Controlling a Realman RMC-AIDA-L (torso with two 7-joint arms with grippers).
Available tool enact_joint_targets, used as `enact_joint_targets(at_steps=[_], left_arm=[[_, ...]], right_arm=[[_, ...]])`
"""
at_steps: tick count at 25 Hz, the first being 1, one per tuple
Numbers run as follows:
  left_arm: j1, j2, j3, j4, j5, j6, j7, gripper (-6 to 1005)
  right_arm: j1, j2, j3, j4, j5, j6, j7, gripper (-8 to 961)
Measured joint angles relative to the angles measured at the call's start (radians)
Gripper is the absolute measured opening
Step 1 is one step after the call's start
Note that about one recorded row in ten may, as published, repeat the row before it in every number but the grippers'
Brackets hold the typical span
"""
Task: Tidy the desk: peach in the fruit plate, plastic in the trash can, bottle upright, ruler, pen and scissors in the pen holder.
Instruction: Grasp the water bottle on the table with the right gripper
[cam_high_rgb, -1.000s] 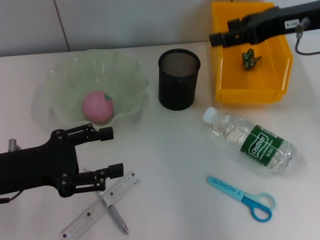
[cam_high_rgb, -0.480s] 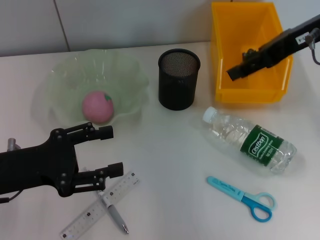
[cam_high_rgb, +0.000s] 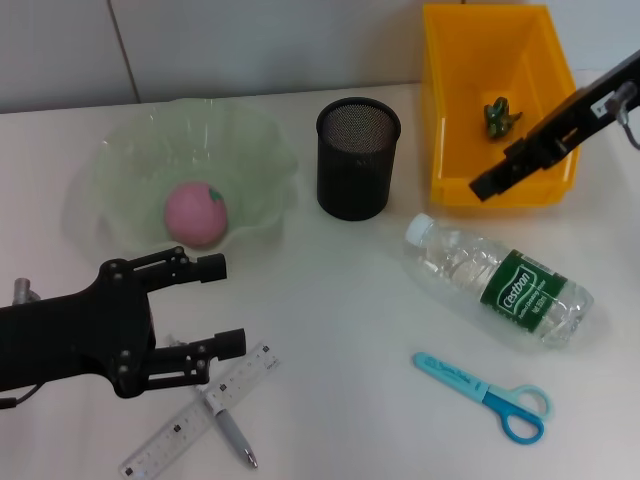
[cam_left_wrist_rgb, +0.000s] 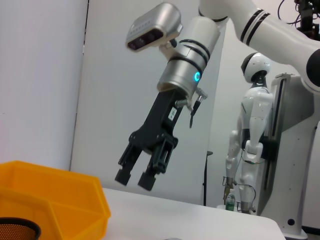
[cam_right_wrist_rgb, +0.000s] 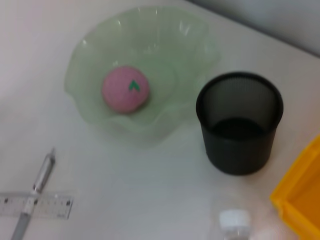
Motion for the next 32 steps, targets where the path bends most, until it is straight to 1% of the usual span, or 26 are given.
enact_joint_targets(at_steps=[3,6,10,16,32], left_arm=[[0.001,0.000,0.000,0.000,0.000,0.003,-0.002,793],[0.001,0.000,0.000,0.001,0.000,0.006,-0.003,793],[0.001,0.000,0.000,0.001,0.000,0.006,-0.003,793],[-0.001,0.001,0.000,0.001,0.000,0.007,0.001,793],[-0.005,-0.001,0.000,0.001,-0.003,0.007,-0.001,793]], right_arm=[[0.008,0.001,-0.044,0.027,-0.033,-0.001,0.000,770],[0.012,0.006,-0.073,0.037,-0.081,0.004,0.000,770],[0.021,0.010,-0.080,0.052,-0.123,0.007,0.000,770],[0.048,0.011,-0.095,0.126,-0.189,0.014,-0.003,770],[0.048,0.016,-0.160,0.200,-0.209,0.050,-0.008,771]])
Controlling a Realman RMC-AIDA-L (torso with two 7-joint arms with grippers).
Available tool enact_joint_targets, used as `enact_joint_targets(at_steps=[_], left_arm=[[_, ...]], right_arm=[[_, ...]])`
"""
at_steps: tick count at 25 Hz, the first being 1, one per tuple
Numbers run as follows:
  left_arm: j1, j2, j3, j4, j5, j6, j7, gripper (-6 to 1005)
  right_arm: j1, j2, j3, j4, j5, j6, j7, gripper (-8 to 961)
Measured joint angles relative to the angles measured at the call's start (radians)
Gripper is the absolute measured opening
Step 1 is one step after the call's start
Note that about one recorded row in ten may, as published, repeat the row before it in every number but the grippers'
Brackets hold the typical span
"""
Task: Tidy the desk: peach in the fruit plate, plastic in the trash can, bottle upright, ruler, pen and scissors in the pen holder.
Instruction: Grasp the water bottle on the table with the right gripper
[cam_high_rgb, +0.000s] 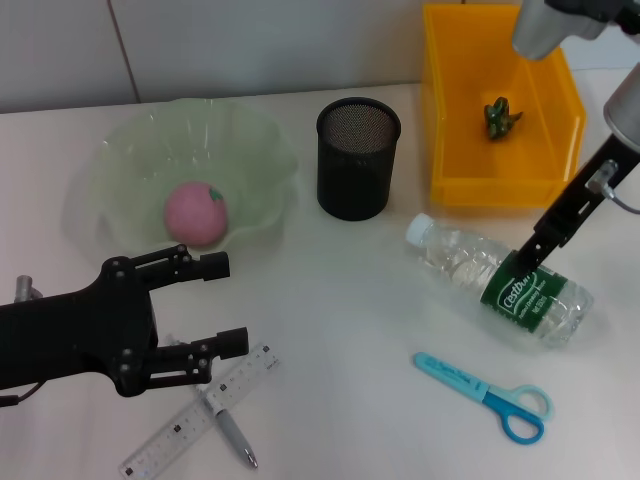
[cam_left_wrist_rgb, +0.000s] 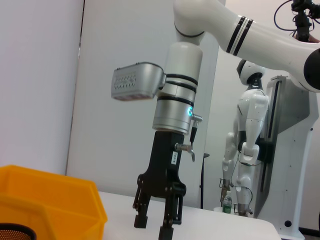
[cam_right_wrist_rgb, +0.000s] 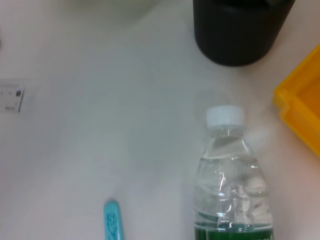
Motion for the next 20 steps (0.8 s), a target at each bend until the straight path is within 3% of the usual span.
enact_joint_targets(at_steps=[20], left_arm=[[0.000,0.000,0.000,0.000,-0.012,0.016,-0.002,792]], right_arm=[[-0.008,0.013,-0.039,0.103,-0.052,0.087,-0.007,772]])
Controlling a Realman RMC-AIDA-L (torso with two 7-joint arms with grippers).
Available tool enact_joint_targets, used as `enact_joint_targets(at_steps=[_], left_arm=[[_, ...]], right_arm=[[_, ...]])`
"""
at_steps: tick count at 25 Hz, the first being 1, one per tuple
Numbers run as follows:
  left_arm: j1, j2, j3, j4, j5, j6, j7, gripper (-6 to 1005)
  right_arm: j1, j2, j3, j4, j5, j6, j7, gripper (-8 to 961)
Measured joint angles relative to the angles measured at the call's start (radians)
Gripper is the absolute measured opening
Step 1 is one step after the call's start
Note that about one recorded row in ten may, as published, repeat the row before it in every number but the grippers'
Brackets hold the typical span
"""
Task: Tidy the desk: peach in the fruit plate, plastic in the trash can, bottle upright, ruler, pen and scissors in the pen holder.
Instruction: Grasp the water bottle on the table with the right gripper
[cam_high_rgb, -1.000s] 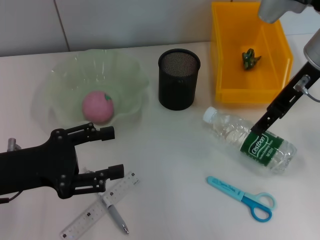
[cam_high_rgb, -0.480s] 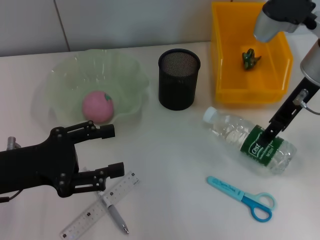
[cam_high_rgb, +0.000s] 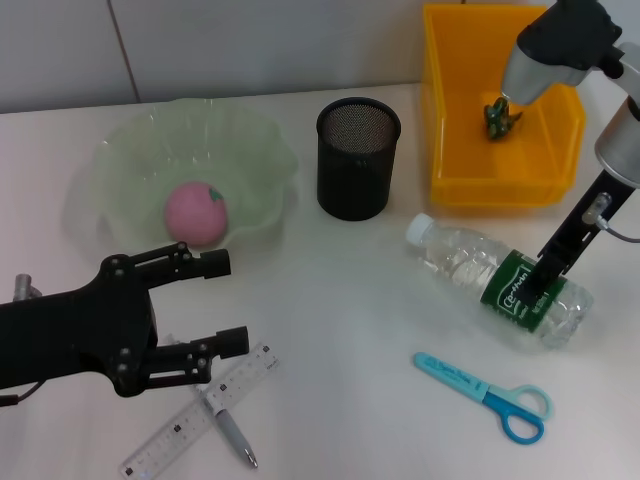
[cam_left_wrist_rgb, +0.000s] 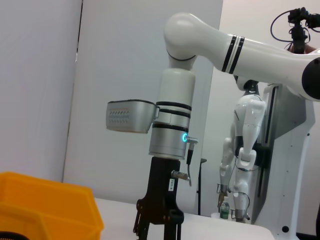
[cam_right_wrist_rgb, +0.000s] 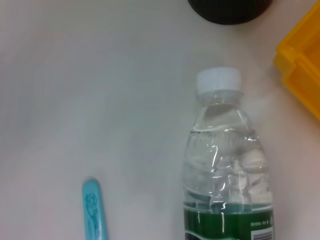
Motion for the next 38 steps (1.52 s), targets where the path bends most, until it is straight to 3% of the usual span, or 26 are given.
enact_joint_targets(at_steps=[38], left_arm=[[0.000,-0.002,0.000,0.008,-0.014,0.020,-0.003,792]], right_arm=[[-0.003,0.032,-0.034,0.131,-0.014,0.130,-0.010,772]])
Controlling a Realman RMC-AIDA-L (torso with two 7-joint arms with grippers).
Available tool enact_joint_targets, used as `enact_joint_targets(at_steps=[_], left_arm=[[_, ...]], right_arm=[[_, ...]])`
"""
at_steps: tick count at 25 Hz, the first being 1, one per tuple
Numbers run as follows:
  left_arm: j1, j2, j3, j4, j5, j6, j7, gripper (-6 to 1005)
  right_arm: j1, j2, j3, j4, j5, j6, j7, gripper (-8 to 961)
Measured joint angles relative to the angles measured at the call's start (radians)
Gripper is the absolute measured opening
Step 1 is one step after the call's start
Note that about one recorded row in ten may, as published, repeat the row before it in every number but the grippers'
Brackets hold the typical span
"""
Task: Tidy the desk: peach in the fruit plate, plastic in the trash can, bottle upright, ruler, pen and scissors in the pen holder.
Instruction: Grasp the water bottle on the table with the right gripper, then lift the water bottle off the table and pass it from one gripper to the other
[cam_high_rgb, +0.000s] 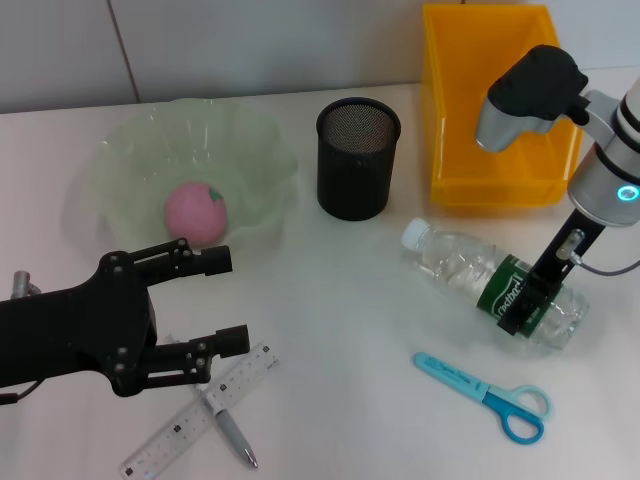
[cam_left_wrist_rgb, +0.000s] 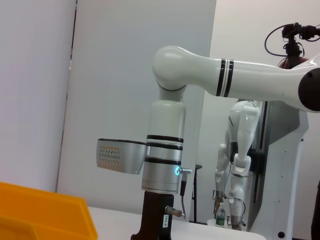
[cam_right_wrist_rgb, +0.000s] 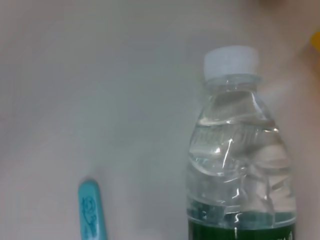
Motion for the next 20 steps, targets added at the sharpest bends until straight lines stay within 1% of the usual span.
enact_joint_targets(at_steps=[6,15,20], left_arm=[[0.000,0.000,0.000,0.000,0.000,0.002,0.000,792],[0.001,0.000,0.000,0.000,0.001,0.010,0.000,791],[0.002,0.002,0.000,0.000,0.001,0.012,0.000,791]], right_arm=[[0.003,0.001,-0.008,0.012,0.000,0.008,0.000,772],[0.001,0.011,-0.024,0.012,0.000,0.021,0.000,772],[-0.001,0.013,-0.024,0.012,0.000,0.023,0.000,771]])
